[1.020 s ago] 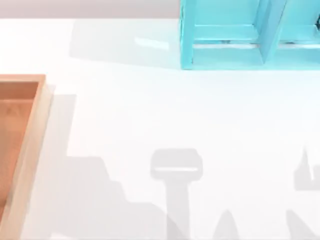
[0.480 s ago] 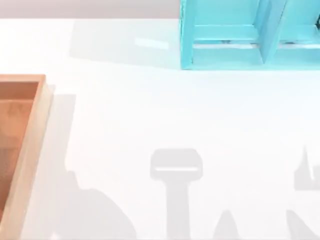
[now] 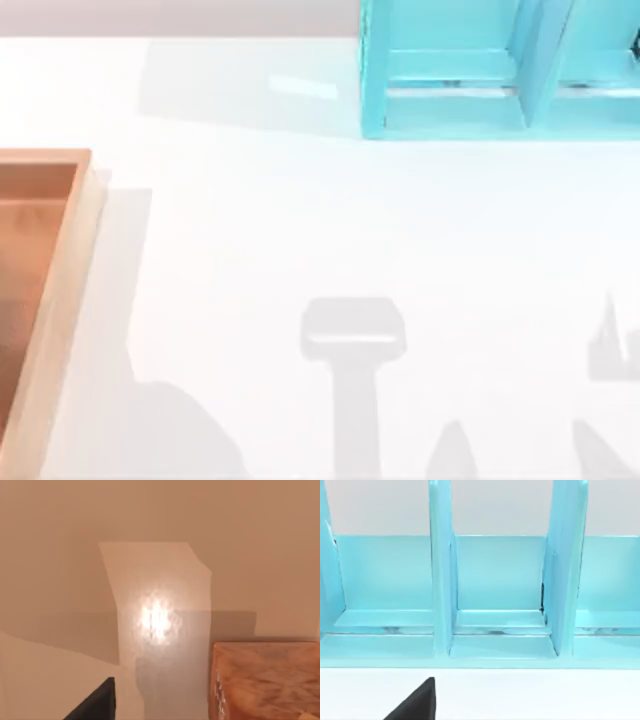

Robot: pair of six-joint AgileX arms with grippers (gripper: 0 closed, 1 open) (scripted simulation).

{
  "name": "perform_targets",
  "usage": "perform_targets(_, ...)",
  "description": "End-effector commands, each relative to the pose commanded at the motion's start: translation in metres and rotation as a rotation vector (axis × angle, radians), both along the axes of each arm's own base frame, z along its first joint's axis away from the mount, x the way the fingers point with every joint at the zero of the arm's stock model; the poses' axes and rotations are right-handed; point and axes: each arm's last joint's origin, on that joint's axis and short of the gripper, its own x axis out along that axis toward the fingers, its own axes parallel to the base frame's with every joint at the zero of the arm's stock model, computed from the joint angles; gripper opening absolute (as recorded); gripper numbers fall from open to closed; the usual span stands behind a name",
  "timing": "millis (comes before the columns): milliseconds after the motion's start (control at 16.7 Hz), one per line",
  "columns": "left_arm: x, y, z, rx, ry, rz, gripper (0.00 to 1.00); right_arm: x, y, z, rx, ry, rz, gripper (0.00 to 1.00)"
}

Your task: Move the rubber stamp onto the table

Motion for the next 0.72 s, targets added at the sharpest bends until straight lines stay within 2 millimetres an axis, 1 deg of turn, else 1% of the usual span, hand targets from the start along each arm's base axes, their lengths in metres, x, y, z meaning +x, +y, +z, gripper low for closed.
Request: perform_targets(720,0.0,0.0,0.0,0.0,0.0,0.0,0.1,0.0,0.0,0.0,0.0,0.0,0.0,1.0)
